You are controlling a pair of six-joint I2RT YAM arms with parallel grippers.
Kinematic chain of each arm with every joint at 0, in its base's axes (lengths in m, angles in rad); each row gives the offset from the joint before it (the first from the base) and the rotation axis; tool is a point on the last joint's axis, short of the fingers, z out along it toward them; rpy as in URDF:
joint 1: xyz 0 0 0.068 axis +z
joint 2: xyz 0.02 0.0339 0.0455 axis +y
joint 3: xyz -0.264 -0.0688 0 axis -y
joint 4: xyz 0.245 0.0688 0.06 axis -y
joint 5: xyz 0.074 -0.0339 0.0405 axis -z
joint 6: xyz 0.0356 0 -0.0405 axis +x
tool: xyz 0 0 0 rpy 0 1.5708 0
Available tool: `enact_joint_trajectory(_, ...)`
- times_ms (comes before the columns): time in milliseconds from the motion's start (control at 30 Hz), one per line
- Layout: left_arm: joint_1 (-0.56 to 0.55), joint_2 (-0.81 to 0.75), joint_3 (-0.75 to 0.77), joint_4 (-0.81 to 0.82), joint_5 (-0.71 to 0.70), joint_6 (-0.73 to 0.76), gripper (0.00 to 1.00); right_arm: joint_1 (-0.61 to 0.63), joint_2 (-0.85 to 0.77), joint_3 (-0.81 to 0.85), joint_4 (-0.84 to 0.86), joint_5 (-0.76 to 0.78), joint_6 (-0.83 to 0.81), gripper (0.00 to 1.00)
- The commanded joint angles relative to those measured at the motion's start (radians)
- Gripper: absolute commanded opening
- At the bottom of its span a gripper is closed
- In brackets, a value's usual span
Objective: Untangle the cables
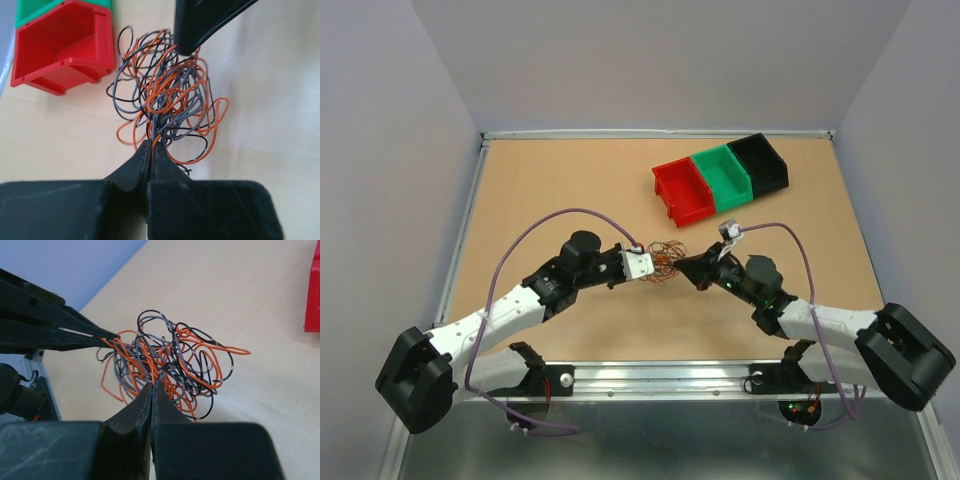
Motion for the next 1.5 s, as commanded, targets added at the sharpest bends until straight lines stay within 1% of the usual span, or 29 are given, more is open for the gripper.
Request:
enact_joint_trajectory(0, -0.005, -0.007, -0.001, 0.094, -0.078, -0.036, 0.05, 0.008, -0.182, -0.055, -0.081, 0.112, -0.014, 0.01)
enact_joint_trajectory(33, -0.003, -0.007, -0.008, 0.1, -0.083, -0.041, 0.05, 0.008, -0.216, -0.064, -0.11, 0.134, -0.017, 0.01)
enact_joint_trajectory(67, -0.003, -0.007, -0.01, 0.112, -0.087, -0.042, 0.05, 0.008, -0.294, -0.075, -0.169, 0.157, -0.02, 0.01)
enact_joint_trajectory(133, 0.0, 0.0, -0.011, 0.124, -0.109, -0.044, 0.05, 0.008, -0.368, -0.085, -0.251, 0.21, -0.022, 0.0)
enact_joint_trajectory(200, 0.002, 0.023, -0.007, 0.125, -0.121, -0.044, 0.05, 0.008, -0.464, -0.098, -0.297, 0.258, -0.019, 0.01)
enact_joint_trajectory(333, 0.002, 0.083, 0.025, 0.091, -0.113, -0.036, 0.05, 0.008, -0.578, -0.104, -0.42, 0.319, -0.019, 0.01)
enact_joint_trajectory(367, 0.002, 0.083, 0.027, 0.091, -0.113, -0.036, 0.05, 0.008, -0.598, -0.102, -0.42, 0.333, -0.019, 0.01)
enact_joint_trajectory(500, 0.002, 0.092, 0.022, 0.091, -0.119, -0.027, 0.05, 0.008, -0.664, -0.101, -0.521, 0.425, -0.008, 0.01)
enact_joint_trajectory(533, 0.002, 0.091, 0.022, 0.091, -0.121, -0.024, 0.05, 0.01, -0.691, -0.099, -0.558, 0.492, -0.001, 0.0)
enact_joint_trajectory(567, 0.002, 0.091, 0.021, 0.092, -0.122, -0.025, 0.05, 0.008, -0.705, -0.101, -0.558, 0.534, 0.009, 0.01)
enact_joint_trajectory(600, 0.002, 0.095, 0.022, 0.097, -0.135, -0.027, 0.05, 0.008, -0.724, -0.104, -0.587, 0.632, 0.035, 0.0)
enact_joint_trajectory(700, 0.002, 0.129, 0.022, 0.144, -0.242, -0.048, 0.07, 0.008, -0.813, -0.128, -0.633, 0.767, 0.058, 0.0)
enact_joint_trajectory(767, 0.009, 0.181, 0.041, 0.205, -0.358, -0.097, 0.07, 0.008, -0.868, -0.133, -0.688, 0.809, 0.067, 0.01)
enact_joint_trajectory(800, 0.023, 0.198, 0.05, 0.219, -0.442, -0.111, 0.07, 0.008, -0.918, -0.139, -0.704, 0.826, 0.075, 0.0)
enact_joint_trajectory(833, 0.058, 0.212, 0.071, 0.226, -0.458, -0.134, 0.07, 0.008, -0.946, -0.144, -0.722, 0.844, 0.078, 0.0)
enact_joint_trajectory(867, 0.087, 0.23, 0.084, 0.226, -0.466, -0.149, 0.05, 0.008, -0.971, -0.147, -0.728, 0.849, 0.079, 0.0)
enact_joint_trajectory(933, 0.149, 0.232, 0.108, 0.217, -0.422, -0.182, 0.05, 0.008, -1.018, -0.156, -0.739, 0.866, 0.081, 0.01)
enact_joint_trajectory(967, 0.222, 0.223, 0.13, 0.212, -0.394, -0.227, 0.04, 0.008, -1.026, -0.156, -0.748, 0.87, 0.082, 0.0)
enact_joint_trajectory(1067, 0.348, 0.192, 0.15, 0.212, -0.296, -0.289, 0.04, 0.008, -1.028, -0.154, -0.753, 0.878, 0.084, 0.01)
enact_joint_trajectory(1133, 0.379, 0.178, 0.15, 0.218, -0.279, -0.301, 0.04, 0.008, -1.019, -0.153, -0.753, 0.88, 0.085, 0.01)
enact_joint_trajectory(1167, 0.385, 0.168, 0.148, 0.22, -0.276, -0.305, 0.02, 0.008, -1.017, -0.151, -0.753, 0.88, 0.087, 0.01)
enact_joint_trajectory(1267, 0.39, 0.155, 0.141, 0.23, -0.3, -0.309, 0.01, 0.008, -1.02, -0.153, -0.753, 0.89, 0.09, 0.01)
enact_joint_trajectory(1367, 0.41, 0.14, 0.136, 0.256, -0.371, -0.349, 0.0, 0.008, -1.049, -0.161, -0.759, 0.91, 0.098, 0.0)
enact_joint_trajectory(1400, 0.422, 0.131, 0.136, 0.267, -0.418, -0.363, 0.0, 0.008, -1.07, -0.167, -0.761, 0.913, 0.098, 0.01)
enact_joint_trajectory(1467, 0.48, 0.125, 0.136, 0.282, -0.477, -0.412, 0.0, 0.008, -1.09, -0.17, -0.768, 0.921, 0.098, 0.01)
